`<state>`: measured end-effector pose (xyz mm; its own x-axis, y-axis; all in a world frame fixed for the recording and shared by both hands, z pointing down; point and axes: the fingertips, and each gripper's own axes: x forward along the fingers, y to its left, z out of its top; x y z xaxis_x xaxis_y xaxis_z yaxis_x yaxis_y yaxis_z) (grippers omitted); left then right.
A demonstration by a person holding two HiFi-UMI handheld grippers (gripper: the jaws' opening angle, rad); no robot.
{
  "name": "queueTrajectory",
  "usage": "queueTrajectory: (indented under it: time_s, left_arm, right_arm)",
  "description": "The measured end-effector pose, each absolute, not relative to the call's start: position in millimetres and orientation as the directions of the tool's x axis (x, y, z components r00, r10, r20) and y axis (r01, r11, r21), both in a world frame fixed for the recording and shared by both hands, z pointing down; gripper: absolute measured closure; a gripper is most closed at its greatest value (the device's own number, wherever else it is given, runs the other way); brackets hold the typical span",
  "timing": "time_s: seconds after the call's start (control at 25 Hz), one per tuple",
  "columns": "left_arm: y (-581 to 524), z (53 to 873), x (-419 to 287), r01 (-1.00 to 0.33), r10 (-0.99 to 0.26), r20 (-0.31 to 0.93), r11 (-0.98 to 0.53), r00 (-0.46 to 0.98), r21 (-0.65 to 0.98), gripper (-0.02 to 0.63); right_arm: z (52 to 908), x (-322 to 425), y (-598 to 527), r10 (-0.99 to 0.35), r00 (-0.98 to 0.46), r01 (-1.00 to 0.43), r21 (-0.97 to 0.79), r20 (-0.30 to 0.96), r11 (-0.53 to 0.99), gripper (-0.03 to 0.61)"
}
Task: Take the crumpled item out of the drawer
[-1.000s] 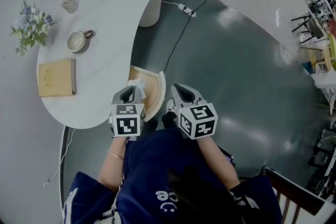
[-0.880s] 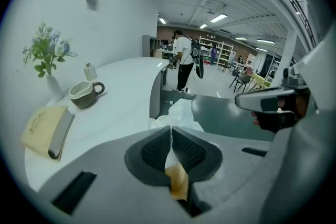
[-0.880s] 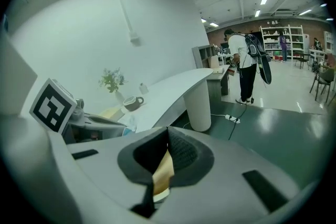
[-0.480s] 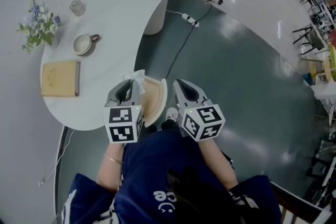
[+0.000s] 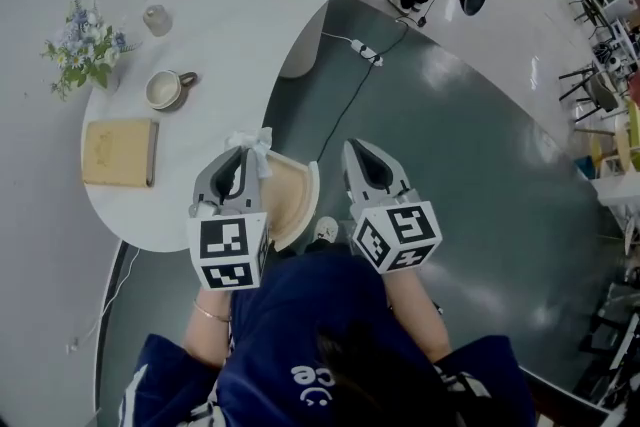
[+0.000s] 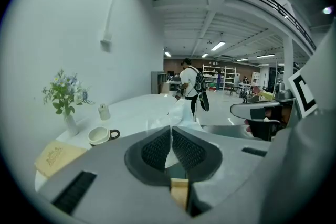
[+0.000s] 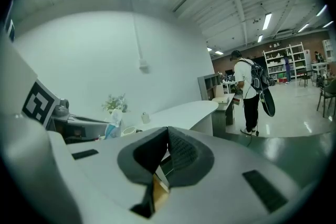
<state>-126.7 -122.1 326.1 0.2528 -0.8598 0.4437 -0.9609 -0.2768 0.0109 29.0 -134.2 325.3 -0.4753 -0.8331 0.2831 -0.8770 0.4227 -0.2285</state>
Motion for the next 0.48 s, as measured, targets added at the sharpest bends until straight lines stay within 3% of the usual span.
queueTrajectory:
  time_s: [0.48]
  left_arm:
    - [-123,259,-114,-0.961,-0.927,0.268,-0.275,0.261,-0.016,0.600]
  right_arm:
    - [272,34,-135,-0.868,-0.468,-0.883,-0.136,0.166,0.450,0.571]
